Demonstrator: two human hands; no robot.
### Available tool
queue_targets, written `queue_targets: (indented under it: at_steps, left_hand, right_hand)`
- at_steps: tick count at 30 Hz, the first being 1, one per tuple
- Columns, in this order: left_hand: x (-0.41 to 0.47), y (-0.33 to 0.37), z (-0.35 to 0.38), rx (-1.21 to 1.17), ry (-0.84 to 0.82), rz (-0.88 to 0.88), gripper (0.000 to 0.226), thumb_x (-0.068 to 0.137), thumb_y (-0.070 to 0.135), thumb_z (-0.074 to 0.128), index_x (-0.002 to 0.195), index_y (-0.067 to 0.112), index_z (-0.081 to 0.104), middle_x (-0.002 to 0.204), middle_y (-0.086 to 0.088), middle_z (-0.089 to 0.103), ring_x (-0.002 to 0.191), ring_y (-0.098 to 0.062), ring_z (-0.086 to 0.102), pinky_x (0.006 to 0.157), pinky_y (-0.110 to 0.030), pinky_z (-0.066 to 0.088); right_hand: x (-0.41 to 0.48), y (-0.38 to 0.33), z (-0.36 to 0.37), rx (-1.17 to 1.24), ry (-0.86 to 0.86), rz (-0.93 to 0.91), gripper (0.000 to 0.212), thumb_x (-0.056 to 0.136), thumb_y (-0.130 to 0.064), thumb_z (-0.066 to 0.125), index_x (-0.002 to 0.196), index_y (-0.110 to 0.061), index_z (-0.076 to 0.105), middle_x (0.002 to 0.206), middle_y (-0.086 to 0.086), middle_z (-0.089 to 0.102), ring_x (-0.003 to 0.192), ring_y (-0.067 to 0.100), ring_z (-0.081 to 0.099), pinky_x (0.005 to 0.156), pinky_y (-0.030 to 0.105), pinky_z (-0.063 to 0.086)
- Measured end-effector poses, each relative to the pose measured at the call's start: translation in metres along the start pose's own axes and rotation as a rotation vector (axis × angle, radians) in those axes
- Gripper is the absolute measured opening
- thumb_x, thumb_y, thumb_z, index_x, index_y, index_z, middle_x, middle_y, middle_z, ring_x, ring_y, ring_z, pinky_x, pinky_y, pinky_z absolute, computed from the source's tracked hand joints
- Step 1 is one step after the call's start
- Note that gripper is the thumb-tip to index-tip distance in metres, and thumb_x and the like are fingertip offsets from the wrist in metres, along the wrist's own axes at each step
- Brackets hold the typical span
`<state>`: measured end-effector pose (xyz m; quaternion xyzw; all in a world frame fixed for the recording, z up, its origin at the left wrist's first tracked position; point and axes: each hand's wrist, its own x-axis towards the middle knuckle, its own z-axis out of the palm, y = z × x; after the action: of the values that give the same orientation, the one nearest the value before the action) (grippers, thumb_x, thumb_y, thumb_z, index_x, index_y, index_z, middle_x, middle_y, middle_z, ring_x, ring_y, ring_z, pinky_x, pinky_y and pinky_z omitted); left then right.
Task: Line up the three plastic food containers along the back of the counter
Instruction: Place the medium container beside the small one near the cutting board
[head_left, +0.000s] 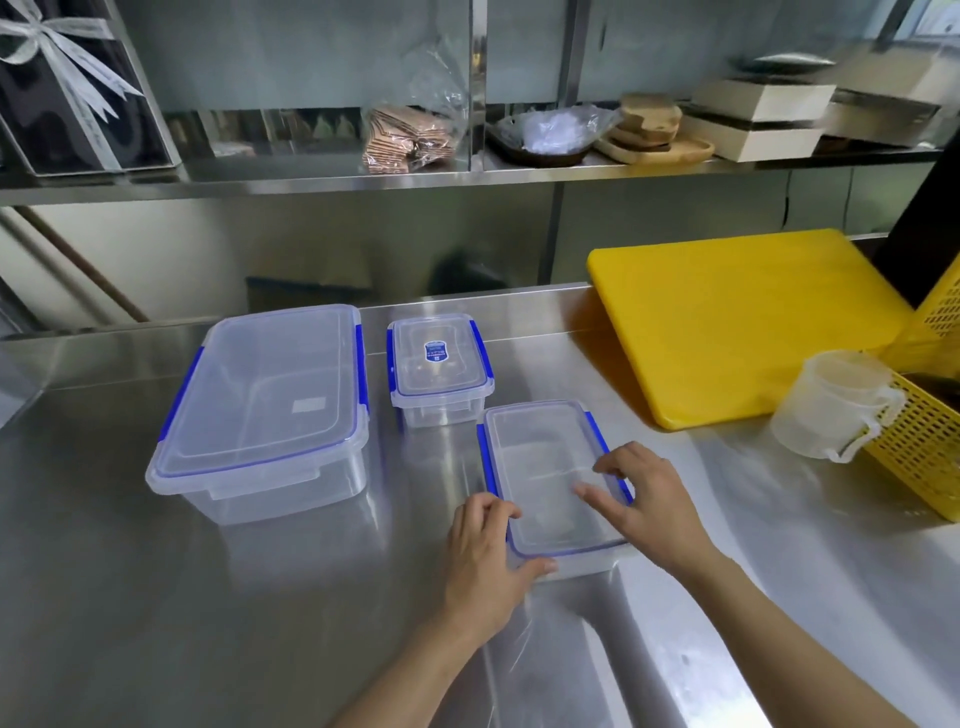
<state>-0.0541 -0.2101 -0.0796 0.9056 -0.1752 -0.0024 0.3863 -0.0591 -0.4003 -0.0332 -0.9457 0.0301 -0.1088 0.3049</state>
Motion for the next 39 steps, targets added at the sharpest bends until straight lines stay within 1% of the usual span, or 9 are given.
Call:
queue_targets:
  at_steps: [6,9,12,16,19,24,28,36,39]
  left_hand:
    - [0.022,0.002,0.009,0.016,0.059,0.042,0.038,0.075,0.035,0.072,0.101,0.011,0.057,0.112,-0.001,0.053,0.101,-0.018,0.05,0.082,-0.023,0.039]
    - [0.037,-0.001,0.01,0.105,0.039,0.083,0.038,0.082,0.037,0.064,0.11,0.013,0.055,0.123,-0.001,0.056,0.11,-0.02,0.053,0.087,-0.028,0.041]
    - [0.053,-0.004,0.013,0.223,0.011,0.13,0.044,0.09,0.035,0.053,0.129,0.014,0.047,0.145,-0.003,0.042,0.135,-0.017,0.034,0.108,-0.028,0.027]
    - [0.074,-0.006,0.02,0.356,-0.105,0.167,0.062,0.093,0.036,0.043,0.145,0.017,0.015,0.157,0.001,0.012,0.144,-0.013,0.007,0.116,-0.028,0.005]
    - [0.086,-0.008,0.028,0.392,-0.143,0.168,0.073,0.092,0.036,0.045,0.145,0.02,-0.002,0.158,0.003,-0.004,0.144,-0.013,-0.004,0.115,-0.027,-0.003]
    - [0.121,-0.006,0.037,0.416,-0.174,0.17,0.078,0.092,0.034,0.048,0.144,0.024,-0.01,0.157,0.003,-0.011,0.143,-0.014,-0.009,0.112,-0.026,-0.005]
    - [0.156,-0.004,0.043,0.401,-0.224,0.138,0.08,0.091,0.034,0.05,0.144,0.024,-0.009,0.157,0.002,-0.012,0.143,-0.013,-0.011,0.115,-0.03,-0.003]
    - [0.212,-0.012,0.051,0.295,-0.242,0.013,0.083,0.087,0.037,0.056,0.143,0.034,-0.005,0.156,0.009,-0.015,0.144,-0.016,-0.006,0.115,-0.039,0.012]
    - [0.218,-0.014,0.06,0.257,-0.223,-0.006,0.086,0.085,0.04,0.058,0.142,0.038,-0.005,0.153,0.012,-0.022,0.143,-0.015,-0.007,0.114,-0.04,0.014]
  right_hand:
    - [-0.005,0.029,0.003,-0.287,-0.209,-0.175,0.06,0.074,-0.065,0.053,0.12,-0.025,0.052,0.129,-0.007,0.05,0.119,0.013,0.042,0.088,0.02,0.023]
    - [-0.003,0.037,0.007,-0.373,-0.16,-0.163,0.058,0.079,-0.06,0.052,0.123,-0.024,0.052,0.133,-0.003,0.052,0.12,0.018,0.046,0.093,0.025,0.033]
    - [0.005,0.035,0.014,-0.405,-0.061,-0.161,0.058,0.079,-0.059,0.045,0.114,-0.016,0.061,0.121,0.007,0.063,0.107,0.027,0.06,0.082,0.035,0.049]
    - [0.026,0.041,0.02,-0.366,-0.032,-0.099,0.055,0.081,-0.052,0.048,0.116,-0.011,0.06,0.124,0.012,0.062,0.11,0.032,0.06,0.082,0.039,0.053]
    - [0.048,0.053,0.019,-0.264,-0.075,-0.043,0.051,0.086,-0.04,0.054,0.13,-0.013,0.048,0.144,0.006,0.044,0.134,0.024,0.039,0.099,0.036,0.043]
    - [0.096,0.071,0.014,-0.25,-0.212,-0.048,0.07,0.085,-0.054,0.024,0.14,-0.012,0.032,0.153,0.005,0.026,0.143,0.02,0.017,0.116,0.032,0.013]
    - [0.134,0.09,0.016,-0.311,-0.225,-0.079,0.055,0.094,-0.036,0.04,0.142,-0.013,0.026,0.155,0.005,0.02,0.144,0.018,0.012,0.117,0.031,0.007]
    - [0.183,0.106,0.024,-0.318,-0.197,-0.103,0.11,0.06,-0.082,-0.009,0.144,-0.016,0.02,0.155,0.001,0.019,0.144,0.014,0.01,0.117,0.029,0.005]
    - [0.19,0.114,0.028,-0.36,-0.156,-0.125,0.114,0.059,-0.082,-0.018,0.143,-0.017,0.024,0.154,0.001,0.025,0.143,0.015,0.015,0.117,0.029,0.009]
